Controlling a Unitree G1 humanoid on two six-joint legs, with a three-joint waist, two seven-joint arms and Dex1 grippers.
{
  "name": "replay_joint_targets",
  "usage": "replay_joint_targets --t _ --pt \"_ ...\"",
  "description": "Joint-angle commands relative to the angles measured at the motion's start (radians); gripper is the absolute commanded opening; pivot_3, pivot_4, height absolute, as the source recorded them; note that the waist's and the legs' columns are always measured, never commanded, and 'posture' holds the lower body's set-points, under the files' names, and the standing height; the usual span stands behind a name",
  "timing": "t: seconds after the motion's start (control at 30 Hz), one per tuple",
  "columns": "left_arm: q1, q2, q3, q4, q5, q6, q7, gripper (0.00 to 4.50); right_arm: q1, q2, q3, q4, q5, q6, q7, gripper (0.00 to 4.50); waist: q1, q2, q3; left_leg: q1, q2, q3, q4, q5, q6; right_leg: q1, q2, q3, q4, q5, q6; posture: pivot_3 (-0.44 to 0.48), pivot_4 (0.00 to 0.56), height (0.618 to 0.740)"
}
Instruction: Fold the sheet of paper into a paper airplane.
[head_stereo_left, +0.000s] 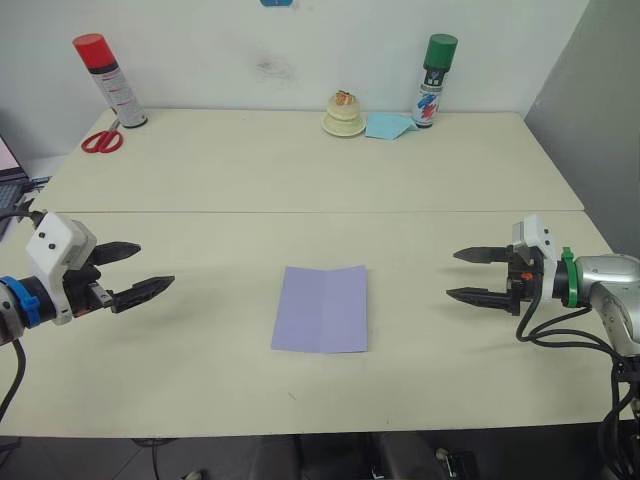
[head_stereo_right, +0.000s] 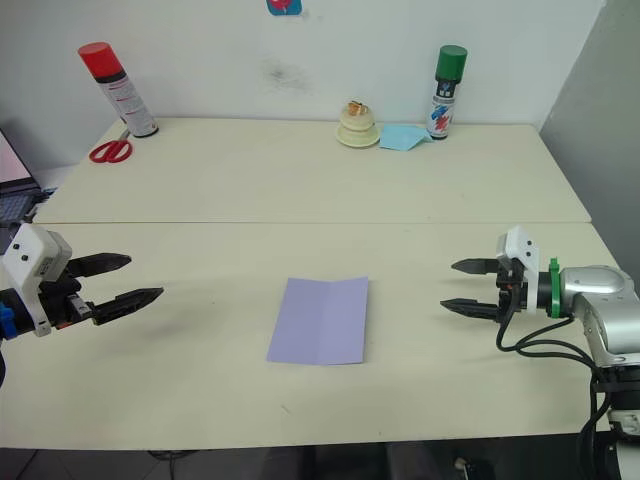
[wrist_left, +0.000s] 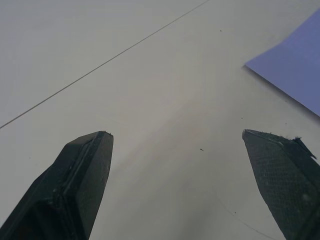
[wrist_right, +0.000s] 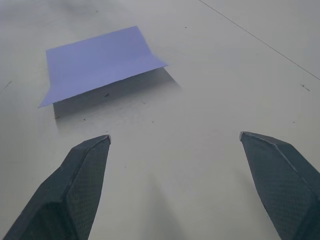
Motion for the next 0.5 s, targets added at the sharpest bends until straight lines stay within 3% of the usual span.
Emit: replay_joint_targets --t 0.03,0.5 --pt "-0.015 0.026 -0.002 0.013 0.017 -0.023 -0.007 4.50 0.003 -0.016 -0.034 -0.031 0.019 -0.001 -0.004 4.33 0.000 0.000 0.000 0.000 0.000 0.000 0.000 0.000 0.000 0.000 0.000 0.000 0.000 0.000 0.000 0.000 0.150 0.737" --pt "-0.023 0.021 0.008 -0.005 -0.011 0.023 -0.021 4.50 0.005 -0.013 -0.036 -0.016 0.012 -0.010 -0.021 4.33 0.000 0.000 0.000 0.000 0.000 0.000 0.000 0.000 0.000 0.000 0.000 0.000 0.000 0.000 0.000 0.000 0.150 0.737"
